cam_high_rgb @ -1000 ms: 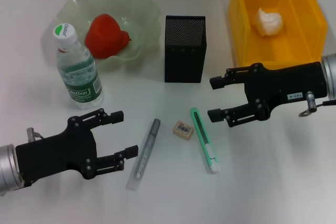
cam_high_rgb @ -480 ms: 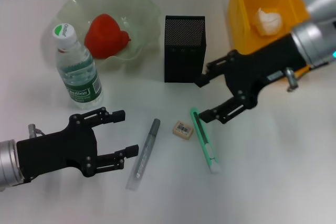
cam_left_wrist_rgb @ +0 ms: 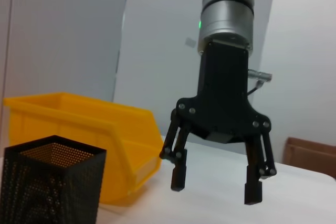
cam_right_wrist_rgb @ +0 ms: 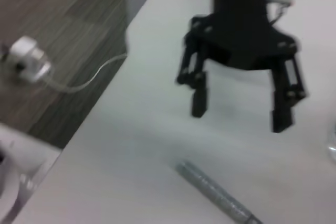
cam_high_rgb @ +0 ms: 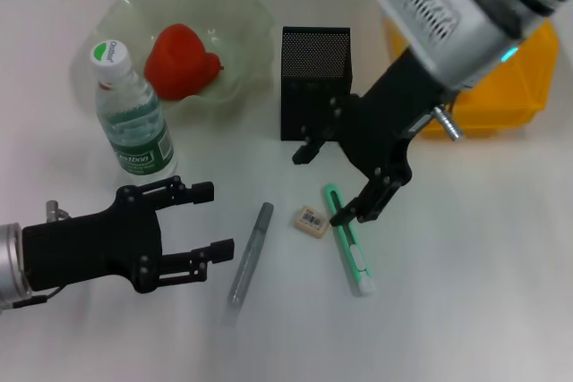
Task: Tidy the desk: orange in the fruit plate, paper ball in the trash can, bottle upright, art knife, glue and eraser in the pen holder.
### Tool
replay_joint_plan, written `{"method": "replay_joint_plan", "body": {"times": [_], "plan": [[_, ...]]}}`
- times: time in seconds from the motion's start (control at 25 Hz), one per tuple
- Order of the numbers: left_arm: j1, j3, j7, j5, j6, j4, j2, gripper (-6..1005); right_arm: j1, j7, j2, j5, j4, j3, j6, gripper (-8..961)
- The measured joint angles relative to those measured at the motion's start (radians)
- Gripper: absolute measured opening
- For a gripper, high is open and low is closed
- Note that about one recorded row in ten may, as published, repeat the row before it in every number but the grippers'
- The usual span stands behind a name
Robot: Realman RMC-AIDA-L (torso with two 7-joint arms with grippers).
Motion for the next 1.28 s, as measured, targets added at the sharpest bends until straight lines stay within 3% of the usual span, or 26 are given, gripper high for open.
{"method": "replay_joint_plan", "body": {"times": [0.2, 0.6, 0.96, 1.28], "plan": [[-0.001, -0.007, -0.017, 0.0, 0.005, 0.001, 0.005, 785, 0.024, -0.029, 0.017, -0.027, -0.063, -0.119, -0.023, 759], [0.0, -0.008, -0.043, 0.0, -0.012, -0.005, 0.0, 784, 0.014, -0.096, 0.025, -0.041, -0.197, -0.361, -0.077, 749], [-0.004, -0.002, -0.067, 0.001, -0.003, -0.004, 0.003, 784, 0.025, -0.205, 0.028, -0.063, -0.216, -0.444, -0.089, 740], [-0.027, 0.0, -0.067, 0.021, -0.006, -0.001, 0.001, 784, 0.008, -0.275, 0.029, -0.074, -0.205, -0.527, -0.014, 731]]}}
